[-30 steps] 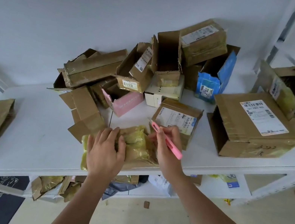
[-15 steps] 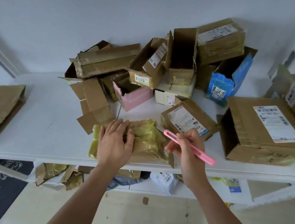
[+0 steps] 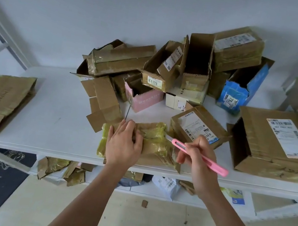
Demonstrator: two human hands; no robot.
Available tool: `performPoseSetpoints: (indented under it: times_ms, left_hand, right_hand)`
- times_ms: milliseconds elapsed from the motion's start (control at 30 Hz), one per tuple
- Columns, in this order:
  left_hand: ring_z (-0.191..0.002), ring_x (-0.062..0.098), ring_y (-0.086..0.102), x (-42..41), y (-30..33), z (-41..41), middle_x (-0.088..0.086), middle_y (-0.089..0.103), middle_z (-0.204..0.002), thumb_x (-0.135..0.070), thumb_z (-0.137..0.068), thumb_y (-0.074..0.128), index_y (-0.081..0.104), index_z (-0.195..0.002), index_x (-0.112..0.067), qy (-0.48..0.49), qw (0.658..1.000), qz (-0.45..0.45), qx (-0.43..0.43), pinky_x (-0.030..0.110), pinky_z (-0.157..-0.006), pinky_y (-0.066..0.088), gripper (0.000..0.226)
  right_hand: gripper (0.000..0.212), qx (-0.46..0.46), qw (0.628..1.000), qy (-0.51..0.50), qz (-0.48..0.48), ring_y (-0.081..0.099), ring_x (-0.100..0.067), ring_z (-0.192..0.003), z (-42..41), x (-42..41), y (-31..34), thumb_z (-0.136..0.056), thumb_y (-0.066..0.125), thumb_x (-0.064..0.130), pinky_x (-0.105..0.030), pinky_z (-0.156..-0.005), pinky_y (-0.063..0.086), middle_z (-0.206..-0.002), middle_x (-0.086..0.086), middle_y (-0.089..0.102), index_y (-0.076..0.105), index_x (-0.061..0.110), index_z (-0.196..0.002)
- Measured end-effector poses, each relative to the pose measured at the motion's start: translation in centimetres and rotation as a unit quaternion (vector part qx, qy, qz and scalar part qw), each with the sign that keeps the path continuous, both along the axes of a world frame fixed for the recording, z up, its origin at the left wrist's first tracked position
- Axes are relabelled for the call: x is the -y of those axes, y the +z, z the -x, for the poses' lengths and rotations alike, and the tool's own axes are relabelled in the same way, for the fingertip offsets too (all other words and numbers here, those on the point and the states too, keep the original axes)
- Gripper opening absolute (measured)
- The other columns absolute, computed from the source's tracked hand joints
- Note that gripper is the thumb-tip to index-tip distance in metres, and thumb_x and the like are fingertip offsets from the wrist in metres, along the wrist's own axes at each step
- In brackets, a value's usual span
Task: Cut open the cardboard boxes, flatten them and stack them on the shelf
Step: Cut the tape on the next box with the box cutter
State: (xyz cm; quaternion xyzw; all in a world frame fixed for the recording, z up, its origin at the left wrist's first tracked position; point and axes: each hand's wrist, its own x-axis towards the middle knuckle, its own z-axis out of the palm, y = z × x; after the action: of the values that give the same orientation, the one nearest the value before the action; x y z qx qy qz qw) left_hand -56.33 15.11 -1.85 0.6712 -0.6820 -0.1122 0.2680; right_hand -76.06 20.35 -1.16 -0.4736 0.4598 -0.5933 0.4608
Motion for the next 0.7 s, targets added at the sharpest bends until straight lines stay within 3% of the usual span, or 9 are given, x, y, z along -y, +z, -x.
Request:
performPoseSetpoints:
  times_ms: [100,200,333,400,500,533,633,700]
  left_hand:
    - [-0.11,0.032,0.057,0.1,-0.2,0.0,0.0,0.062,-0.1,-0.034,-0.092,0.029,0.039,-0.084,-0.022,-0.002,1.0,-0.008,-0.005,0.056,-0.111,0.03,0.017]
    - [-0.115,0.031,0.055,0.3,-0.4,-0.1,0.002,0.063,-0.106,-0.03,-0.095,0.034,0.04,-0.087,-0.022,-0.007,1.0,-0.015,-0.004,0.056,-0.112,0.028,0.013]
    - [-0.117,0.03,0.054,0.2,-0.3,-0.1,0.001,0.063,-0.106,-0.032,-0.093,0.032,0.039,-0.087,-0.022,-0.012,1.0,-0.014,-0.005,0.055,-0.112,0.029,0.013]
    - [-0.116,0.031,0.054,0.2,-0.3,-0.1,0.003,0.062,-0.105,-0.033,-0.091,0.03,0.038,-0.086,-0.023,-0.012,1.0,-0.013,-0.003,0.055,-0.111,0.03,0.014]
    - [-0.111,0.032,0.056,0.2,-0.3,-0.1,0.002,0.062,-0.101,-0.033,-0.09,0.029,0.036,-0.084,-0.023,-0.004,1.0,-0.009,-0.006,0.055,-0.11,0.031,0.013]
    - [-0.111,0.031,0.056,0.2,-0.3,0.0,0.001,0.062,-0.101,-0.033,-0.09,0.029,0.036,-0.083,-0.023,-0.002,1.0,-0.007,-0.007,0.055,-0.11,0.031,0.014]
    - [-0.113,0.028,0.055,0.2,-0.3,0.0,-0.001,0.062,-0.1,-0.032,-0.09,0.029,0.037,-0.083,-0.022,0.0,1.0,-0.005,-0.005,0.055,-0.112,0.029,0.015]
    - [-0.118,0.027,0.054,0.2,-0.4,-0.1,0.0,0.063,-0.102,-0.032,-0.09,0.029,0.038,-0.084,-0.022,-0.001,1.0,-0.006,-0.003,0.055,-0.113,0.028,0.014]
  right_hand:
    - [0.034,0.006,1.0,0.019,-0.023,0.059,-0.022,-0.059,0.7,-1.0,-0.6,-0.097,0.047,-0.001,-0.033,-0.071,0.057,-0.058,-0.011,0.057,0.045,0.018,-0.07]
    - [0.028,0.002,0.999,0.026,-0.032,0.061,-0.026,-0.061,1.8,-1.0,-0.1,-0.092,0.049,0.011,-0.027,-0.074,0.054,-0.057,-0.011,0.058,0.047,0.022,-0.066]
    - [0.033,0.054,0.998,-0.018,-0.029,0.064,-0.024,-0.066,2.4,1.1,0.3,-0.099,0.044,0.001,-0.032,-0.077,0.058,-0.06,-0.007,0.06,0.051,0.021,-0.072]
    - [0.027,0.034,0.999,-0.005,-0.029,0.065,-0.019,-0.067,1.3,1.8,0.4,-0.099,0.045,0.001,-0.03,-0.074,0.057,-0.064,-0.006,0.062,0.049,0.016,-0.077]
    - [0.037,-0.006,0.999,0.009,-0.032,0.06,-0.024,-0.067,-0.2,1.6,0.2,-0.1,0.046,0.004,-0.045,-0.08,0.057,-0.063,-0.004,0.06,0.049,0.028,-0.072]
    - [0.035,-0.016,0.999,0.006,-0.028,0.058,-0.024,-0.066,-0.2,1.3,0.1,-0.099,0.047,0.008,-0.045,-0.08,0.056,-0.062,-0.003,0.06,0.047,0.028,-0.071]
    - [0.024,-0.02,1.0,0.013,-0.018,0.057,-0.018,-0.06,0.6,0.0,0.0,-0.091,0.049,0.015,-0.027,-0.071,0.054,-0.058,-0.006,0.058,0.045,0.023,-0.068]
    - [0.022,-0.011,0.999,0.023,-0.038,0.057,-0.021,-0.059,1.3,-0.6,-0.1,-0.087,0.049,0.015,-0.025,-0.07,0.052,-0.056,-0.009,0.057,0.045,0.019,-0.066]
